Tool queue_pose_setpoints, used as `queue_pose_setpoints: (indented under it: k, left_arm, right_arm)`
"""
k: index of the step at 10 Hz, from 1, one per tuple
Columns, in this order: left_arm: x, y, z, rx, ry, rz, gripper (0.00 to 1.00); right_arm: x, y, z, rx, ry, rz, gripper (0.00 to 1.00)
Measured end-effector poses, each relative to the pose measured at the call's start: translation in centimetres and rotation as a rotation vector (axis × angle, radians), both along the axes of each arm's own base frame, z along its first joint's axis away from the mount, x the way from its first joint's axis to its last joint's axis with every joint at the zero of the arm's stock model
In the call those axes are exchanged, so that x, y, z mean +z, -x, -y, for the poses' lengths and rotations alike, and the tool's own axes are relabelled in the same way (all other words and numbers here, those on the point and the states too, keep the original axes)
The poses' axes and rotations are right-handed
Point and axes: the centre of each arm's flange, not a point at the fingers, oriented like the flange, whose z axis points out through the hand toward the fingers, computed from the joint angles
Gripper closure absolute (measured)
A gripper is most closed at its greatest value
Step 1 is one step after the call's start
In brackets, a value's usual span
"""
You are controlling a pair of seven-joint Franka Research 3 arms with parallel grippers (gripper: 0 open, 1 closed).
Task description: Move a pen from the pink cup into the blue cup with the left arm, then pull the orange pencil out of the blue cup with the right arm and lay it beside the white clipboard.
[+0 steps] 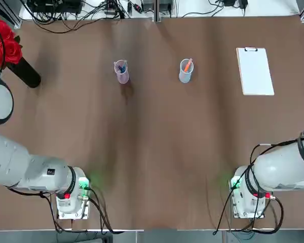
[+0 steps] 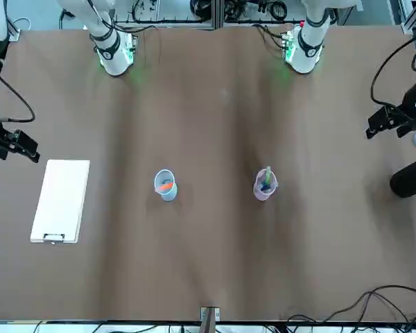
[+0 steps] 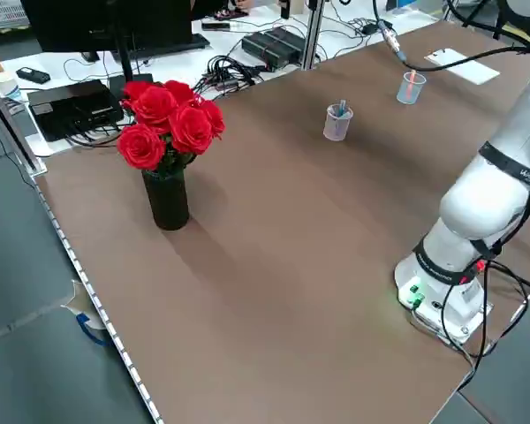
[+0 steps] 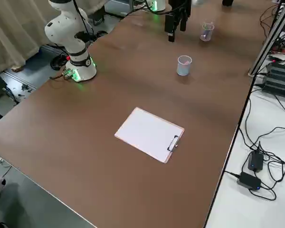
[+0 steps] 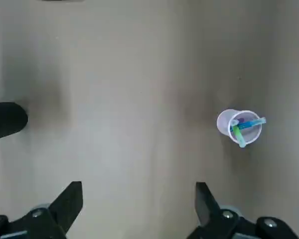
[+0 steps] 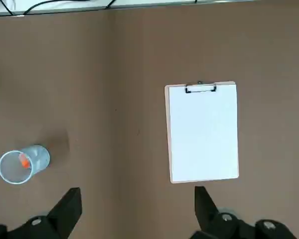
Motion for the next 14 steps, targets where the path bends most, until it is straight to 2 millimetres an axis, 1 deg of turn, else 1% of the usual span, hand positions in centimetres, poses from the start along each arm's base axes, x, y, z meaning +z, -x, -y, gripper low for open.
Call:
queue_pose_setpoints:
  k: [1,2,3,5,6,7,9,12,13,14]
  left_arm:
    - [-0.3,-0.3,1.2,0.003,0.001,-0.005,0.00]
    - [-1.1,-1.0,3.6,-0.013,0.003,-0.013,0.00]
    - [-2.0,-1.5,6.7,-0.046,0.004,-0.024,0.00]
    - [-4.8,-2.0,12.5,-0.136,-0.025,-0.046,0.00]
    - [-6.1,-2.0,15.3,-0.185,-0.046,-0.051,0.00]
    - [-7.5,-1.9,17.5,-0.227,-0.057,-0.067,0.00]
    - [-11.0,-2.1,20.8,-0.286,-0.052,-0.112,0.00]
    - [-17.7,-2.8,25.9,-0.383,-0.050,-0.134,0.00]
    - [-19.8,-3.2,27.3,-0.405,-0.041,-0.127,0.02]
    - [-21.6,-3.8,28.1,-0.420,-0.037,-0.105,0.02]
  right_arm:
    - [0.0,0.0,0.0,0.000,0.000,0.000,0.00]
    - [0.0,0.0,0.0,0.000,0.000,0.000,0.00]
    - [0.0,0.0,0.0,0.001,0.000,0.000,0.00]
    - [0.0,0.0,0.0,0.000,0.000,0.001,0.00]
    - [0.0,0.0,0.1,-0.001,0.000,0.001,0.00]
    - [0.1,0.0,0.1,-0.002,0.000,0.002,0.00]
    - [0.1,0.0,0.1,-0.002,0.000,0.003,0.00]
    - [0.1,0.0,0.3,-0.006,0.001,0.002,0.00]
    - [0.1,0.0,0.5,-0.009,0.001,0.001,0.00]
    - [0.1,0.0,0.6,-0.010,0.001,0.001,0.00]
